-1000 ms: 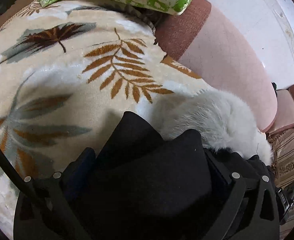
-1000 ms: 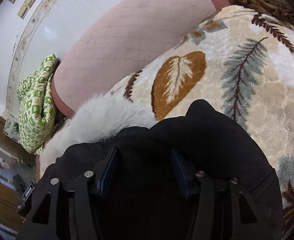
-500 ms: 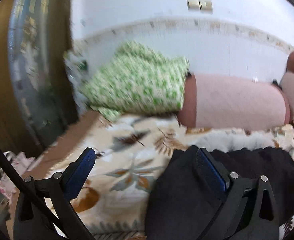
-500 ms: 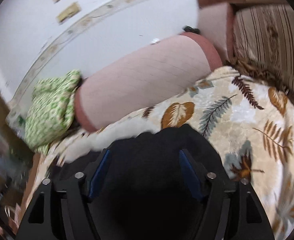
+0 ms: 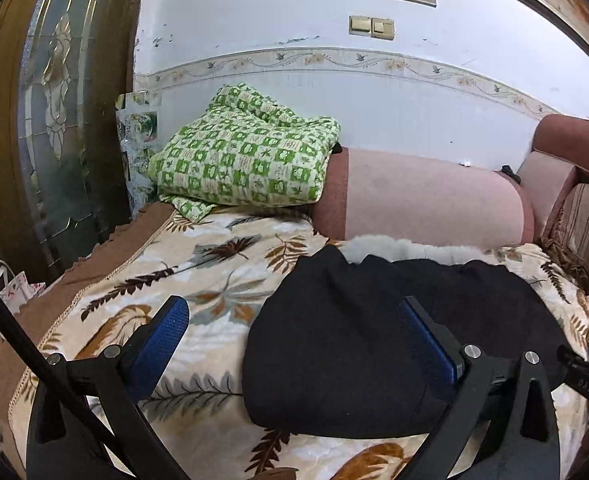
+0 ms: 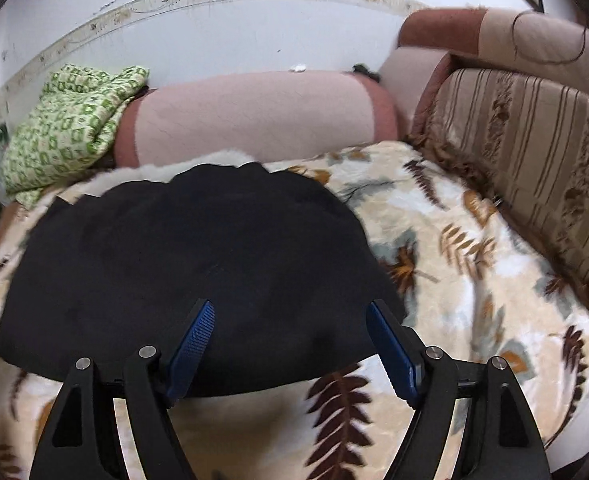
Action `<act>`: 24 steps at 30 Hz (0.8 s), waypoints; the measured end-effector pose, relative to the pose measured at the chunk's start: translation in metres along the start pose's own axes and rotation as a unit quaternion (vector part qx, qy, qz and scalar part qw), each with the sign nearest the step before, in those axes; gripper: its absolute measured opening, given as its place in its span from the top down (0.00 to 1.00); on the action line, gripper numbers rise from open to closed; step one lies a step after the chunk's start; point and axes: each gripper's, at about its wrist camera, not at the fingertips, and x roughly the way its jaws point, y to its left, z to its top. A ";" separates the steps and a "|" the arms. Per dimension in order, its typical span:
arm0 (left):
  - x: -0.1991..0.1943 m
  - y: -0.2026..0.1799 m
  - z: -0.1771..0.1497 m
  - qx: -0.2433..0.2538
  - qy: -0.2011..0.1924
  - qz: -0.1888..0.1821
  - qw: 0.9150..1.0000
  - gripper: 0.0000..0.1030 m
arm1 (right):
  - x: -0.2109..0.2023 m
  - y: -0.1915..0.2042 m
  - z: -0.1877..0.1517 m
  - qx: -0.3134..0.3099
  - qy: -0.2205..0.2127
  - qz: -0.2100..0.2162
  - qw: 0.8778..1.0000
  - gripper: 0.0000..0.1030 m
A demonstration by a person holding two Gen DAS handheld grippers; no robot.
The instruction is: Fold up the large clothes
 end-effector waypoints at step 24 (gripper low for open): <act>0.060 -0.021 -0.059 0.027 0.154 0.003 0.988 0.00 | 0.016 0.045 -0.016 -0.066 0.003 0.022 0.998 0.18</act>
